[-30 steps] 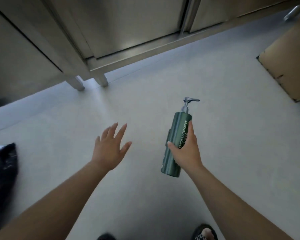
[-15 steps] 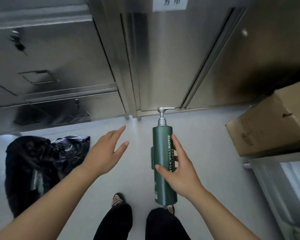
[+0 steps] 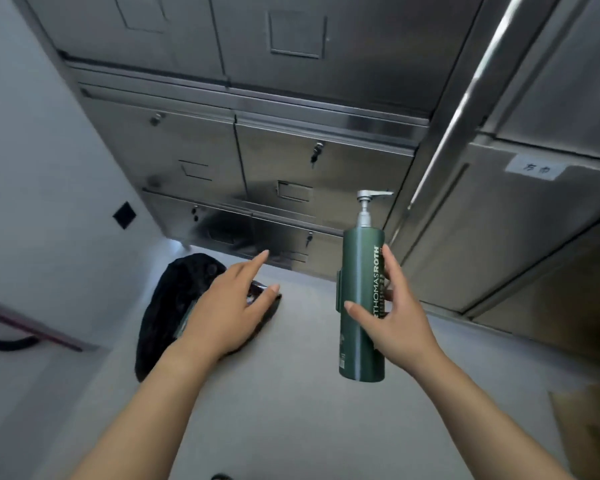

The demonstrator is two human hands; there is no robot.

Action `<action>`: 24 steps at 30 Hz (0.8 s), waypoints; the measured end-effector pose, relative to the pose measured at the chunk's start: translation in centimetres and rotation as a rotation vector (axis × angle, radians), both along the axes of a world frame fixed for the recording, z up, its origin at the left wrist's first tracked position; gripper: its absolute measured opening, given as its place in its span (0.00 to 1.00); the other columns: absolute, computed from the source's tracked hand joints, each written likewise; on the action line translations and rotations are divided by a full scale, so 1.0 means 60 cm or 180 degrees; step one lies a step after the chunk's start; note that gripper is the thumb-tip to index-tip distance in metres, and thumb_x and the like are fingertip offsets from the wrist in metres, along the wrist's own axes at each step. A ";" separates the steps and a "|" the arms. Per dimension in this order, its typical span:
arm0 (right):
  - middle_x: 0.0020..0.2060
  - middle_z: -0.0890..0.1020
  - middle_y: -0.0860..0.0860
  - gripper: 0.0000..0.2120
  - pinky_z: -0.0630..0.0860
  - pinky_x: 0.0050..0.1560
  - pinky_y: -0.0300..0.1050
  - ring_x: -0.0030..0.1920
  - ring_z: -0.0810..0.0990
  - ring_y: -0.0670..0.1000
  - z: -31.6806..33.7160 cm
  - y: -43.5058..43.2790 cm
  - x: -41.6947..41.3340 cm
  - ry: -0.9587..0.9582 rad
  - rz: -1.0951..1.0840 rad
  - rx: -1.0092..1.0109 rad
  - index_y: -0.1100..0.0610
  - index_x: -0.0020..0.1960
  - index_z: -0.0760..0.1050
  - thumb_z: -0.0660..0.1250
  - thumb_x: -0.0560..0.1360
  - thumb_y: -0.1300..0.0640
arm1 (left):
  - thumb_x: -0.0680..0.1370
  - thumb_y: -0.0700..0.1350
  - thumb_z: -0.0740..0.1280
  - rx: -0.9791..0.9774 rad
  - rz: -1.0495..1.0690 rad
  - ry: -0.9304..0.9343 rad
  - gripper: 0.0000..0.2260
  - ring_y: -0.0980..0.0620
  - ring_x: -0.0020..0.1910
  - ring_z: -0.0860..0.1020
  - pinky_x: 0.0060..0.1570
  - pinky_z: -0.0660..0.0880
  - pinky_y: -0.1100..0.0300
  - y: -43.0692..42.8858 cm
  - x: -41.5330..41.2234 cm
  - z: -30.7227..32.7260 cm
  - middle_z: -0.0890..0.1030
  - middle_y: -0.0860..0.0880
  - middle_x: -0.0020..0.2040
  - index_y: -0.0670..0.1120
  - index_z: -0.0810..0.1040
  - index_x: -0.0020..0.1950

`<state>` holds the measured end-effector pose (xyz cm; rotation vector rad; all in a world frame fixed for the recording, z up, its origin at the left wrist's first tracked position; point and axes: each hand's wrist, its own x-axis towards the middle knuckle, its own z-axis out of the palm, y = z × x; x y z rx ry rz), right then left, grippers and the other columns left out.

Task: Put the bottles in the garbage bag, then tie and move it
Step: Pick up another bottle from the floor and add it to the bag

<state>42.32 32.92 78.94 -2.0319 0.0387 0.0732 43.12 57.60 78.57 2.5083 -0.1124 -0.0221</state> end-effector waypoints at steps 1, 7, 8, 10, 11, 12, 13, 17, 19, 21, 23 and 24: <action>0.63 0.65 0.36 0.45 0.69 0.61 0.45 0.62 0.69 0.43 0.006 0.044 0.004 -0.0049 0.0051 0.0050 0.25 0.67 0.45 0.73 0.66 0.48 | 0.76 0.61 0.56 -0.0014 0.0116 -0.0032 0.26 0.52 0.69 0.65 0.63 0.64 0.57 0.043 -0.010 0.007 0.67 0.53 0.71 0.60 0.56 0.74; 0.67 0.65 0.38 0.43 0.69 0.57 0.41 0.64 0.69 0.44 -0.015 0.320 -0.015 -0.0015 0.0313 0.0431 0.26 0.67 0.49 0.74 0.67 0.50 | 0.76 0.61 0.55 0.0270 0.0580 -0.0057 0.27 0.50 0.69 0.67 0.64 0.65 0.55 0.310 -0.083 0.027 0.68 0.52 0.71 0.57 0.57 0.75; 0.67 0.66 0.38 0.43 0.71 0.58 0.43 0.64 0.70 0.45 -0.019 0.364 -0.016 -0.0002 0.0422 0.0446 0.26 0.67 0.49 0.74 0.67 0.50 | 0.76 0.61 0.55 0.0291 0.0690 -0.0052 0.27 0.50 0.69 0.66 0.63 0.65 0.55 0.351 -0.097 0.028 0.68 0.52 0.71 0.57 0.56 0.75; 0.66 0.66 0.36 0.44 0.73 0.61 0.49 0.64 0.71 0.46 -0.020 0.438 -0.017 0.0046 0.0661 0.0445 0.27 0.68 0.48 0.74 0.67 0.50 | 0.76 0.62 0.55 0.0284 0.0857 -0.0054 0.28 0.50 0.69 0.66 0.64 0.65 0.55 0.419 -0.121 0.030 0.67 0.52 0.71 0.58 0.56 0.75; 0.64 0.67 0.34 0.44 0.73 0.62 0.52 0.64 0.71 0.47 -0.020 0.480 -0.018 0.0084 0.0810 0.0421 0.27 0.68 0.48 0.74 0.66 0.50 | 0.76 0.62 0.55 0.0236 0.0966 -0.0044 0.27 0.51 0.69 0.66 0.65 0.64 0.56 0.456 -0.136 0.031 0.67 0.52 0.71 0.58 0.56 0.75; 0.62 0.67 0.32 0.44 0.73 0.62 0.54 0.64 0.71 0.47 -0.019 0.515 -0.018 0.0114 0.0949 0.0399 0.27 0.68 0.48 0.74 0.66 0.49 | 0.76 0.62 0.55 0.0173 0.1074 -0.0048 0.27 0.52 0.69 0.65 0.65 0.63 0.57 0.487 -0.149 0.030 0.67 0.53 0.71 0.58 0.56 0.74; 0.60 0.66 0.28 0.44 0.74 0.62 0.55 0.63 0.72 0.47 -0.018 0.549 -0.015 0.0135 0.1085 0.0394 0.27 0.68 0.48 0.74 0.65 0.49 | 0.76 0.61 0.55 0.0112 0.1196 -0.0066 0.27 0.53 0.69 0.65 0.64 0.61 0.59 0.516 -0.160 0.028 0.67 0.53 0.71 0.58 0.57 0.74; 0.61 0.65 0.31 0.45 0.74 0.62 0.56 0.64 0.72 0.47 -0.016 0.677 0.014 0.0130 0.1545 0.0279 0.27 0.68 0.47 0.73 0.65 0.47 | 0.76 0.61 0.57 -0.0028 0.1682 -0.0065 0.26 0.56 0.71 0.61 0.64 0.59 0.61 0.618 -0.190 0.014 0.66 0.54 0.72 0.59 0.57 0.74; 0.65 0.64 0.35 0.45 0.74 0.62 0.57 0.64 0.72 0.47 -0.024 0.726 0.030 0.0130 0.1662 0.0230 0.26 0.68 0.47 0.73 0.64 0.45 | 0.77 0.60 0.57 -0.0020 0.1810 -0.0001 0.26 0.56 0.71 0.61 0.64 0.58 0.62 0.661 -0.196 0.004 0.65 0.54 0.72 0.59 0.57 0.74; 0.64 0.66 0.33 0.44 0.74 0.61 0.57 0.64 0.72 0.48 -0.035 0.765 0.048 0.0159 0.1685 0.0234 0.24 0.66 0.47 0.73 0.63 0.44 | 0.77 0.60 0.57 0.0086 0.1847 0.0075 0.26 0.55 0.70 0.63 0.62 0.59 0.64 0.700 -0.193 -0.005 0.66 0.53 0.72 0.58 0.57 0.74; 0.60 0.66 0.29 0.43 0.74 0.61 0.57 0.63 0.72 0.48 -0.047 0.796 0.073 0.0157 0.1667 0.0255 0.22 0.65 0.48 0.73 0.63 0.45 | 0.77 0.61 0.56 0.0241 0.1854 0.0179 0.27 0.55 0.68 0.65 0.59 0.61 0.64 0.734 -0.180 -0.012 0.67 0.54 0.71 0.58 0.57 0.74; 0.59 0.66 0.28 0.43 0.74 0.61 0.58 0.64 0.72 0.48 -0.052 0.810 0.089 0.0164 0.1654 0.0251 0.22 0.65 0.47 0.73 0.64 0.47 | 0.76 0.62 0.55 0.0307 0.1858 0.0225 0.27 0.55 0.68 0.66 0.58 0.62 0.64 0.749 -0.170 -0.014 0.66 0.54 0.71 0.59 0.56 0.74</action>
